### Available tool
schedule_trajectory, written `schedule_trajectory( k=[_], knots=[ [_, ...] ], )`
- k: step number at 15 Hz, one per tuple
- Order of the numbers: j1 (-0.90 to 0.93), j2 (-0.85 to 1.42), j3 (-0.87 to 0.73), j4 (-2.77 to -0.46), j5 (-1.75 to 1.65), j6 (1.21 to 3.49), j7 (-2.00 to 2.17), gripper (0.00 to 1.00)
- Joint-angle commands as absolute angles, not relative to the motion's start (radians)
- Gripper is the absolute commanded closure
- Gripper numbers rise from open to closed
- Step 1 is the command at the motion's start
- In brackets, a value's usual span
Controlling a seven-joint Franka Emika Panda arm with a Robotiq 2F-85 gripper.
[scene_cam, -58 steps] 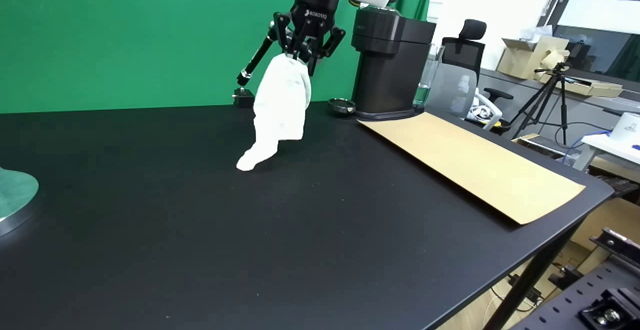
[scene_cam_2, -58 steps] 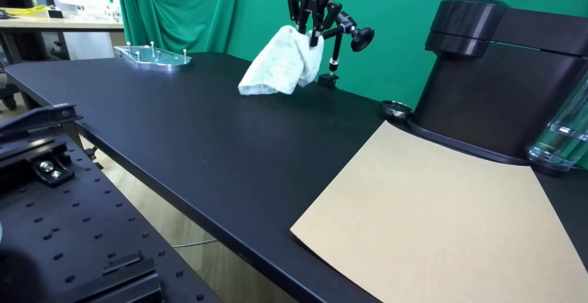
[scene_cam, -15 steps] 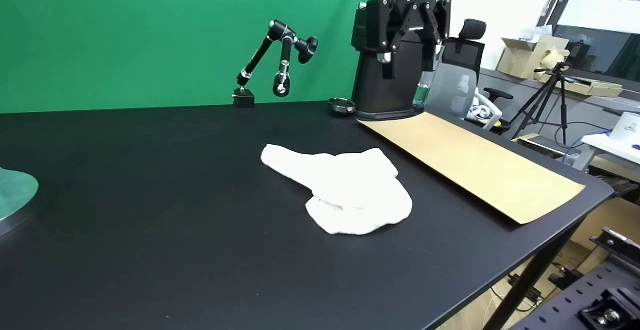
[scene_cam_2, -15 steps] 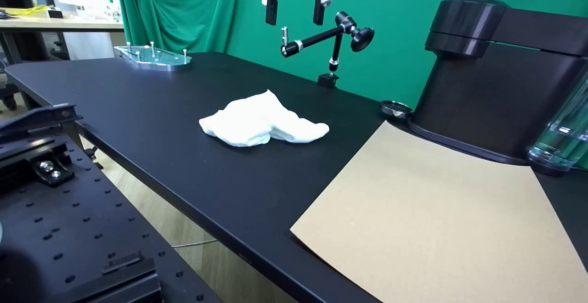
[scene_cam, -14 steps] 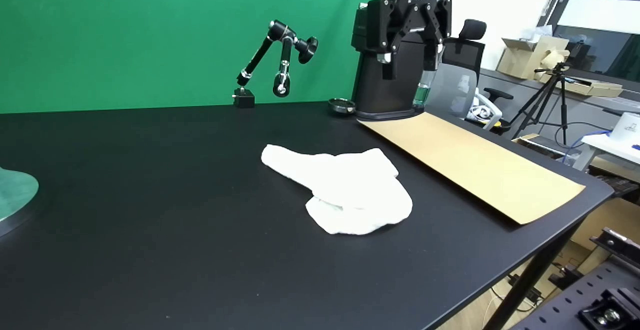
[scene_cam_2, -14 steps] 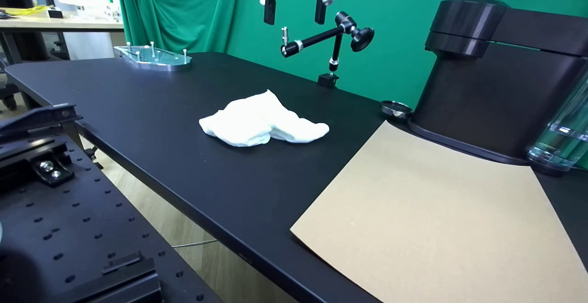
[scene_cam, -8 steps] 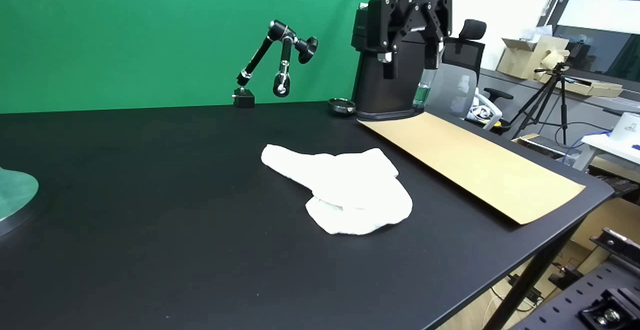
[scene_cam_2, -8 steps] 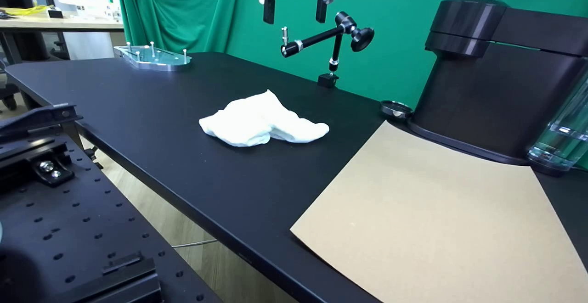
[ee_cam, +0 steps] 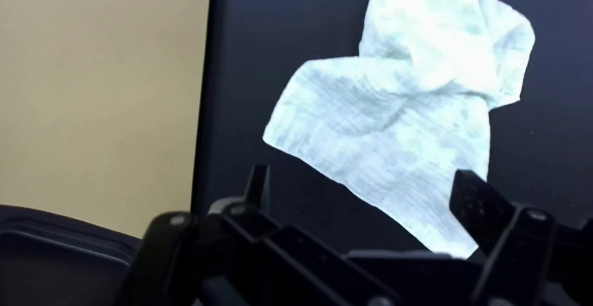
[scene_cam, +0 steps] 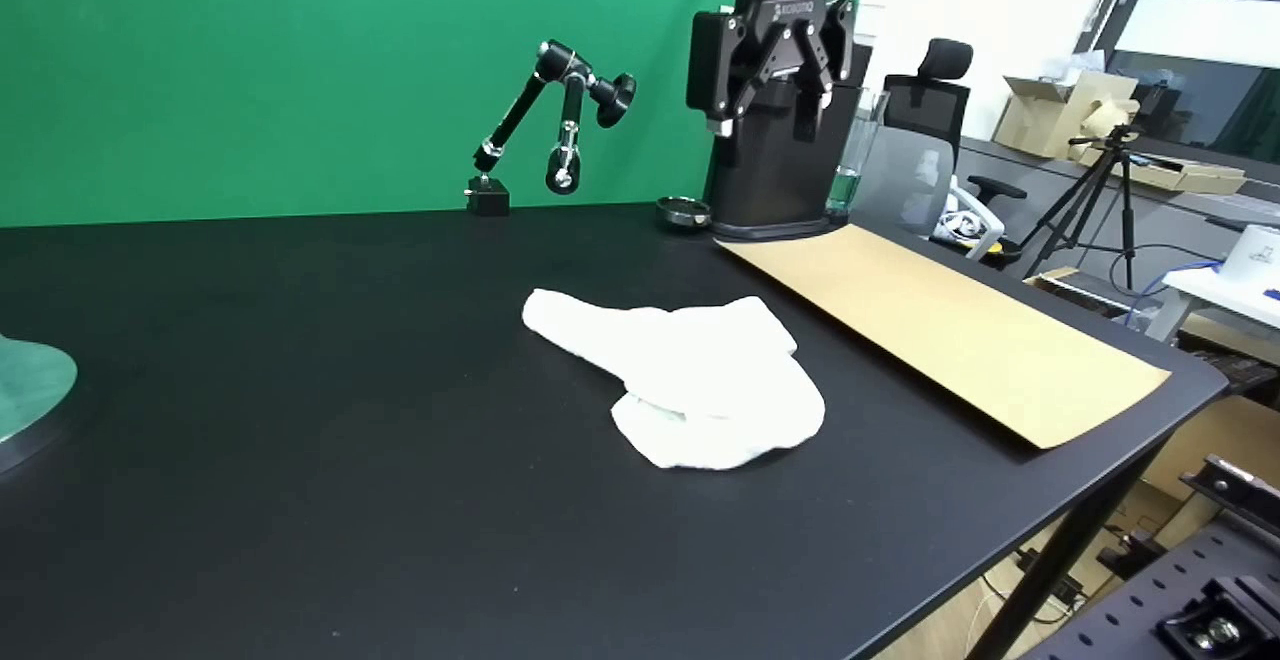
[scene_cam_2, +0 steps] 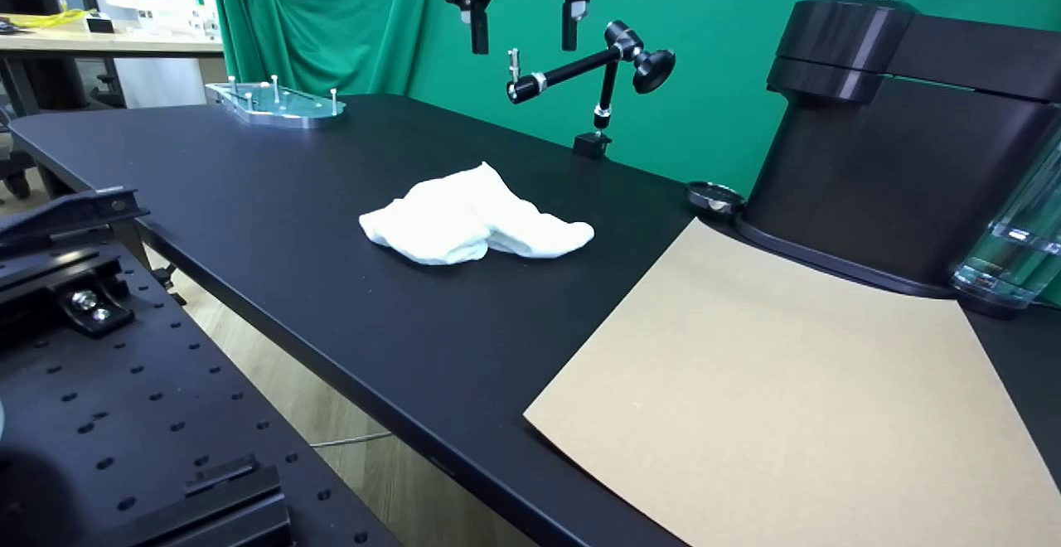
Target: Place the cloth on the table then hang it on the stand
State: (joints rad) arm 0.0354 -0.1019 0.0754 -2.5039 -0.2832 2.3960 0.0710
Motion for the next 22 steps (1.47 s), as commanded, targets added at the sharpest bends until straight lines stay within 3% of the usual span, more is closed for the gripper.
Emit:
schedule_trajectory(
  k=[1,17,18,20,22],
  knots=[
    [0.056,-0.137,0.102,-2.622,-0.319,2.556,0.148,0.0],
    [0.06,0.131,0.051,-2.681,-0.242,2.741,0.124,0.0],
    [0.061,0.146,0.043,-2.676,-0.244,2.753,0.128,0.25],
    [0.065,0.171,0.027,-2.666,-0.248,2.774,0.131,0.33],
    [0.067,0.189,0.015,-2.657,-0.24,2.793,0.125,0.49]
  ],
)
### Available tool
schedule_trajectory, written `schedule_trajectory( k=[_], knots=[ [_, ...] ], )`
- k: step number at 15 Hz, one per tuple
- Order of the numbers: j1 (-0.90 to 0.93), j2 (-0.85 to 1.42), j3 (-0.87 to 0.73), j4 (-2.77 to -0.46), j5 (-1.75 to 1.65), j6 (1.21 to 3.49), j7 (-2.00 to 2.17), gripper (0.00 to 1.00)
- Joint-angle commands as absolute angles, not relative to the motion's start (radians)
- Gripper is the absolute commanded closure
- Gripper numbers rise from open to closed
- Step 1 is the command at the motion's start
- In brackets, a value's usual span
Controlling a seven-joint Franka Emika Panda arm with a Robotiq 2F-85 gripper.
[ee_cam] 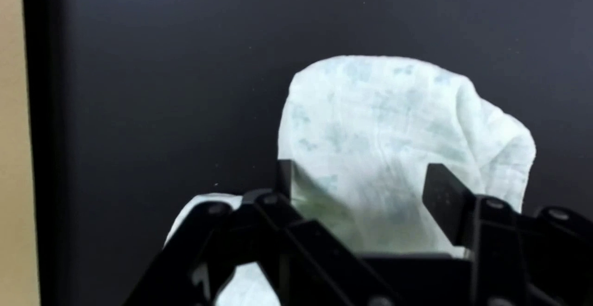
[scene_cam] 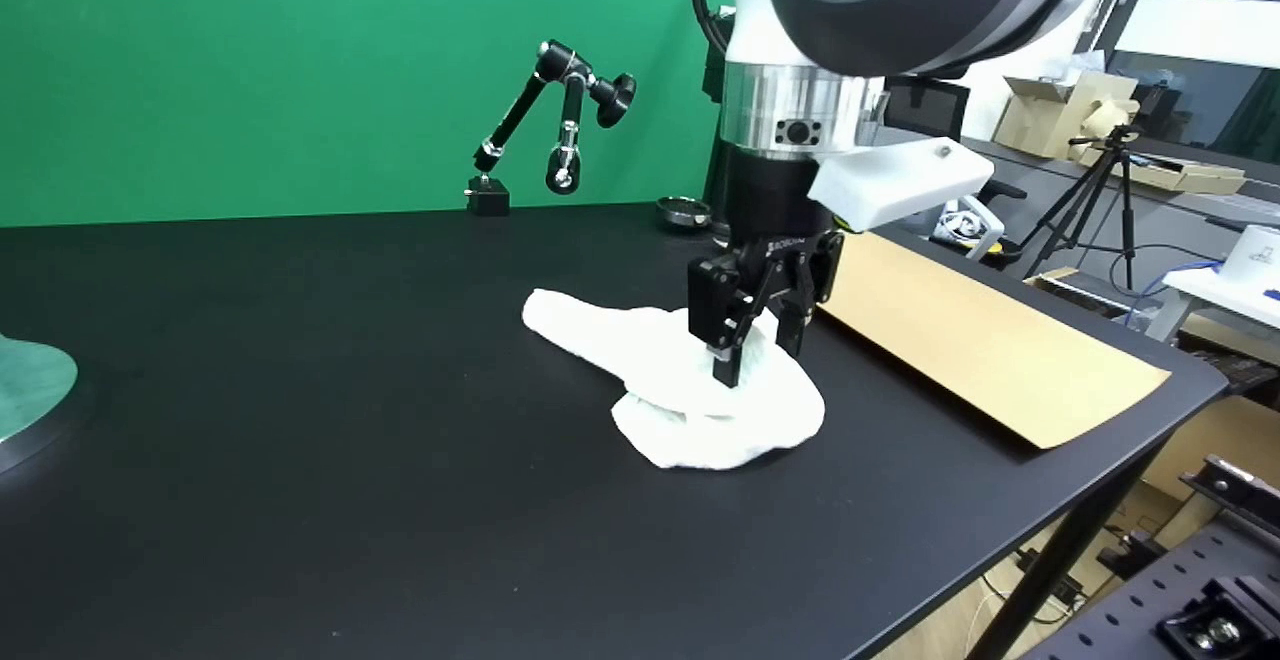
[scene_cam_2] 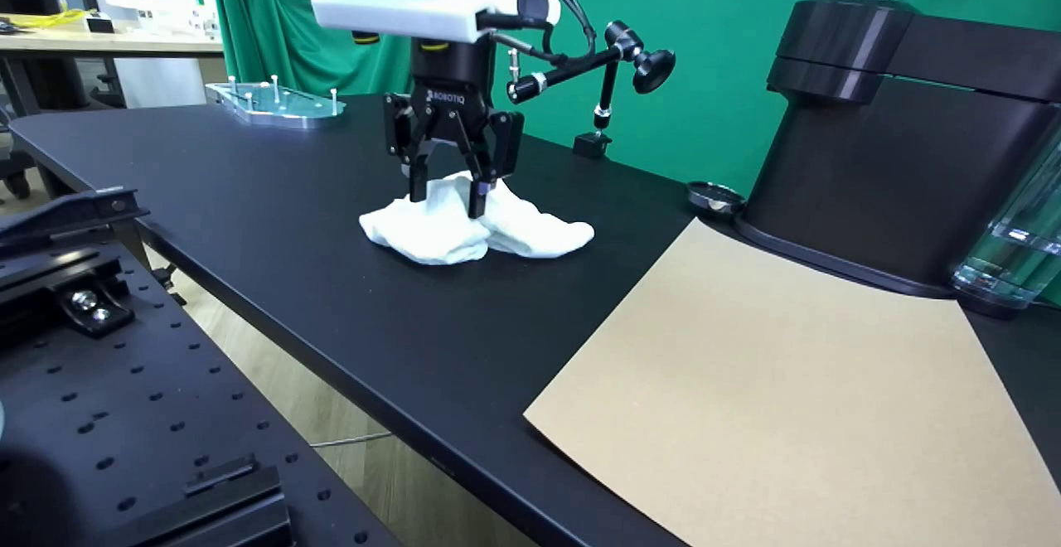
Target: Place the cloth on the table then hang it on the stand
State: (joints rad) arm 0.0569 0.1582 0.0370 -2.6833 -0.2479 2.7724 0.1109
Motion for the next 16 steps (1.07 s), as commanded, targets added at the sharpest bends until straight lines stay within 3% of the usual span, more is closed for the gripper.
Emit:
schedule_trajectory(
  k=[1,7,16],
  knots=[
    [0.065,0.195,0.015,-2.654,-0.226,2.801,0.114,0.55],
    [0.072,0.172,0.011,-2.607,-0.185,2.769,0.105,0.97],
    [0.079,0.051,0.01,-2.348,-0.267,2.573,0.148,1.0]
  ],
)
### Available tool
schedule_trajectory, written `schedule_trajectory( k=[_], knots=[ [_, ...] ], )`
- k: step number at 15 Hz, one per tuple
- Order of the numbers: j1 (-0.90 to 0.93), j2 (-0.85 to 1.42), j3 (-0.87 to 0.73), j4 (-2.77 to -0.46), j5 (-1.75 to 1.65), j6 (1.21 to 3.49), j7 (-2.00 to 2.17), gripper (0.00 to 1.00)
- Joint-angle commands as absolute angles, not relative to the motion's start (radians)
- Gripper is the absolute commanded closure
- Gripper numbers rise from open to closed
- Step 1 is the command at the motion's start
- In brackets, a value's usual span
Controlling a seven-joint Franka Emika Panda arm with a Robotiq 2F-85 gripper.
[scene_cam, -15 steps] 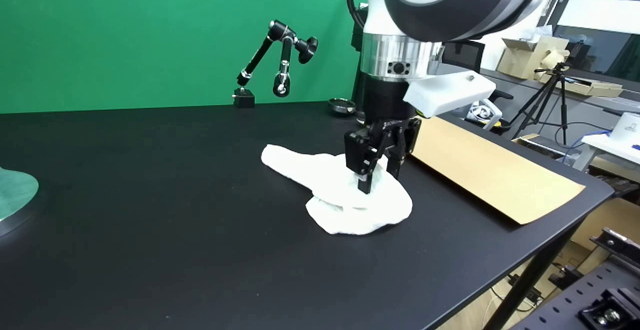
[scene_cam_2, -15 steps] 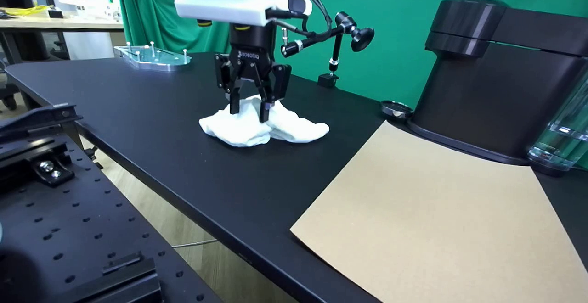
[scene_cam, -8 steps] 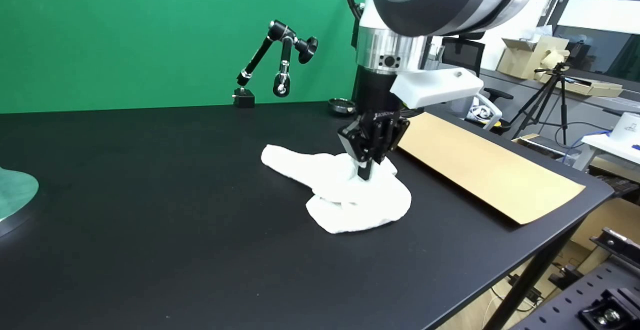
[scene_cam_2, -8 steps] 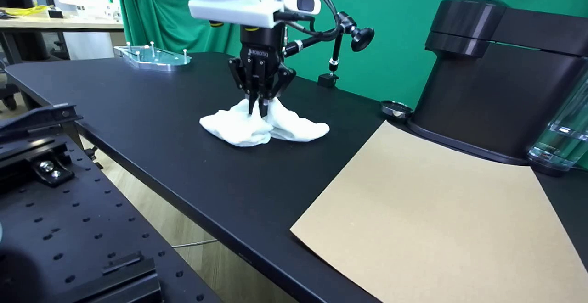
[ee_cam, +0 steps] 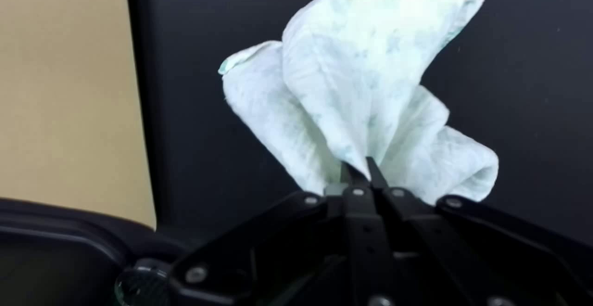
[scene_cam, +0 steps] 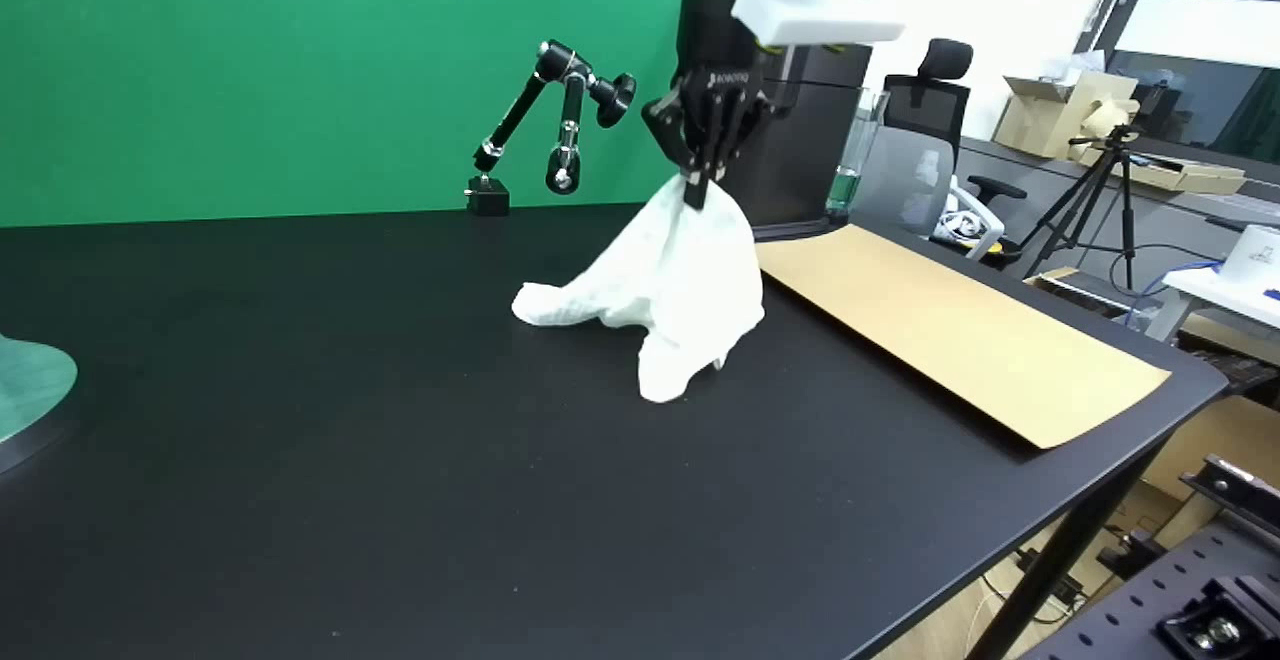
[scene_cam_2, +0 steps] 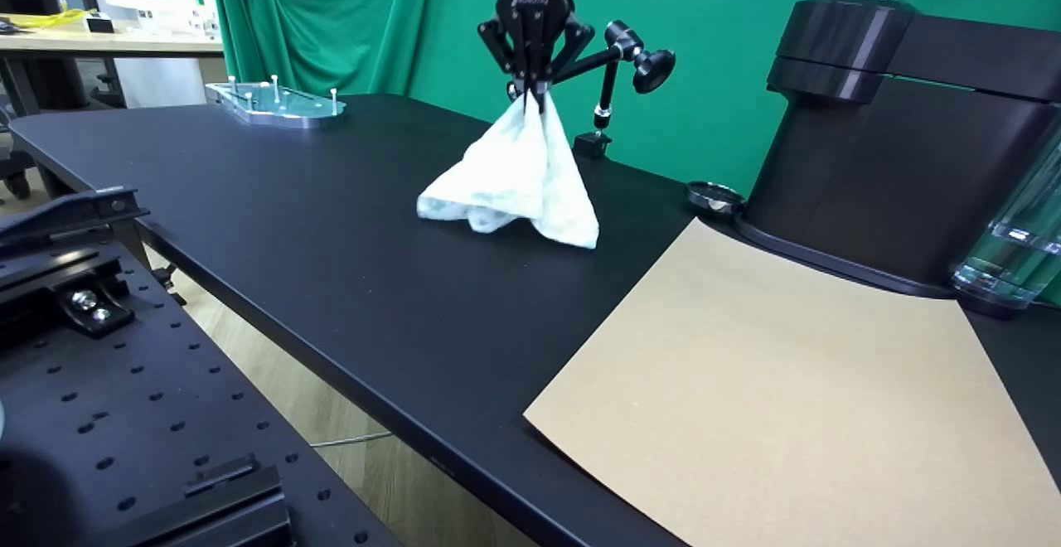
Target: Place the cloth on the table then hang it on the stand
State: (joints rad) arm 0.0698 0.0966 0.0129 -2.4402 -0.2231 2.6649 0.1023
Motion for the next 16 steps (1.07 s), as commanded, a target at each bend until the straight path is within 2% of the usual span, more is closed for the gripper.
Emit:
schedule_trajectory(
  k=[1,7,11,16],
  knots=[
    [0.078,0.042,0.016,-2.308,-0.272,2.538,0.153,1.0],
    [0.082,-0.001,0.068,-2.054,-0.277,2.305,0.124,1.0],
    [0.092,0.054,0.092,-1.868,-0.299,2.146,0.107,1.0],
    [0.106,0.143,0.092,-1.755,-0.357,2.061,0.12,1.0]
  ],
)
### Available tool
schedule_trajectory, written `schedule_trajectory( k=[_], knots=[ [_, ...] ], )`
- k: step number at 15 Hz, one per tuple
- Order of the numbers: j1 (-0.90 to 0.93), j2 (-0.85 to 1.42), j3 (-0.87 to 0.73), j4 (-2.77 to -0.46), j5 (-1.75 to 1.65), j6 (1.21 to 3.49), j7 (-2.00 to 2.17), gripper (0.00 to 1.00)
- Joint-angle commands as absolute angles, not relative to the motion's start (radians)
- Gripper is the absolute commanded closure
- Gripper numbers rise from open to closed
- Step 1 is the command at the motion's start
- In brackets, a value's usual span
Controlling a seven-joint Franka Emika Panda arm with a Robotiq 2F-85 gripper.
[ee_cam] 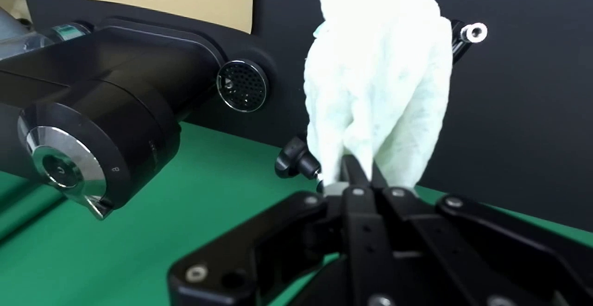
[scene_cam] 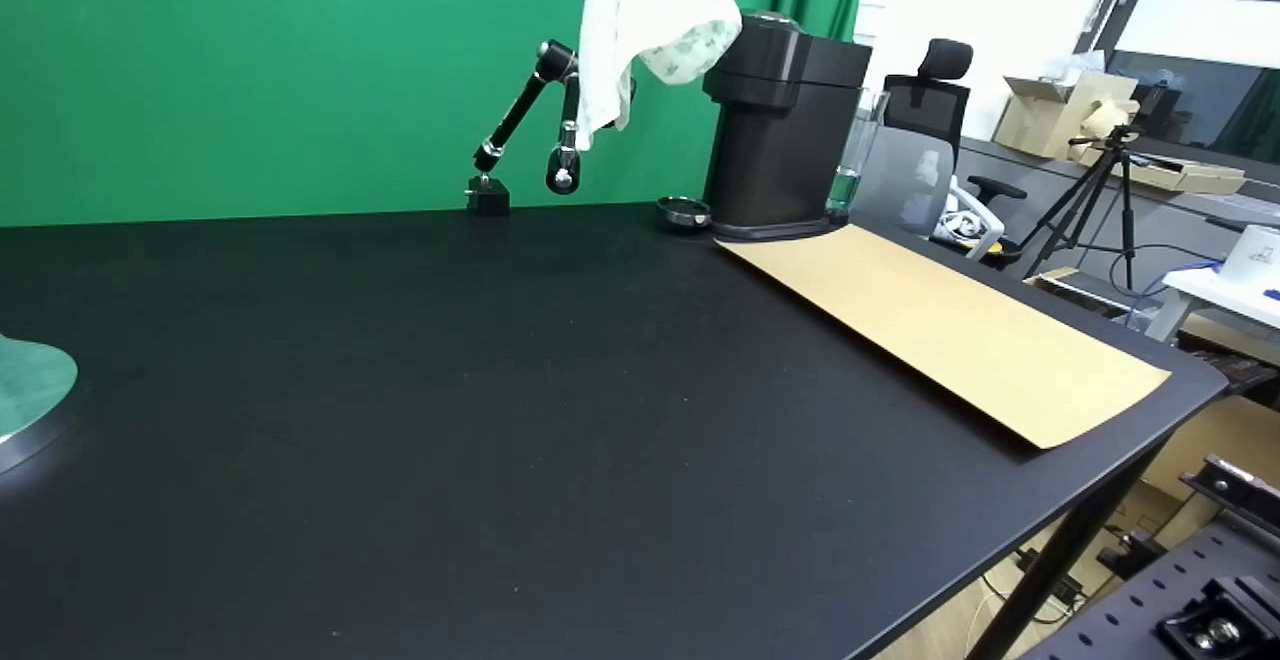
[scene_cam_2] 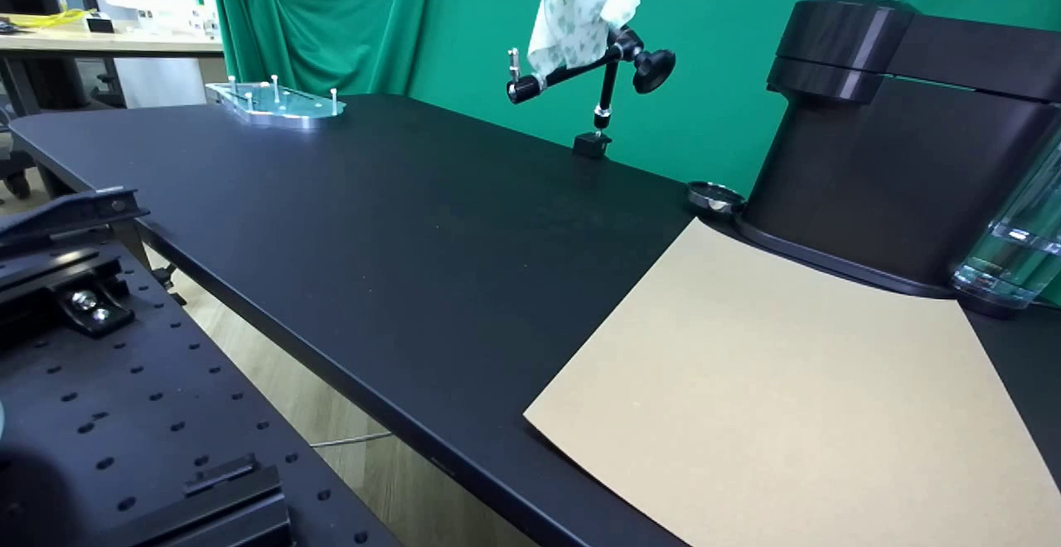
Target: Place the cloth on the table then hang it on the stand
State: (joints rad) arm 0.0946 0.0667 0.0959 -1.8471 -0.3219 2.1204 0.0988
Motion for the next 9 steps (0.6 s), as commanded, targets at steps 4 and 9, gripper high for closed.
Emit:
schedule_trajectory(
  k=[4,9],
  knots=[
    [0.124,0.228,0.087,-1.666,-0.378,2.017,0.118,1.0],
    [0.164,0.286,0.087,-1.549,-0.399,1.917,0.103,1.0]
  ],
)
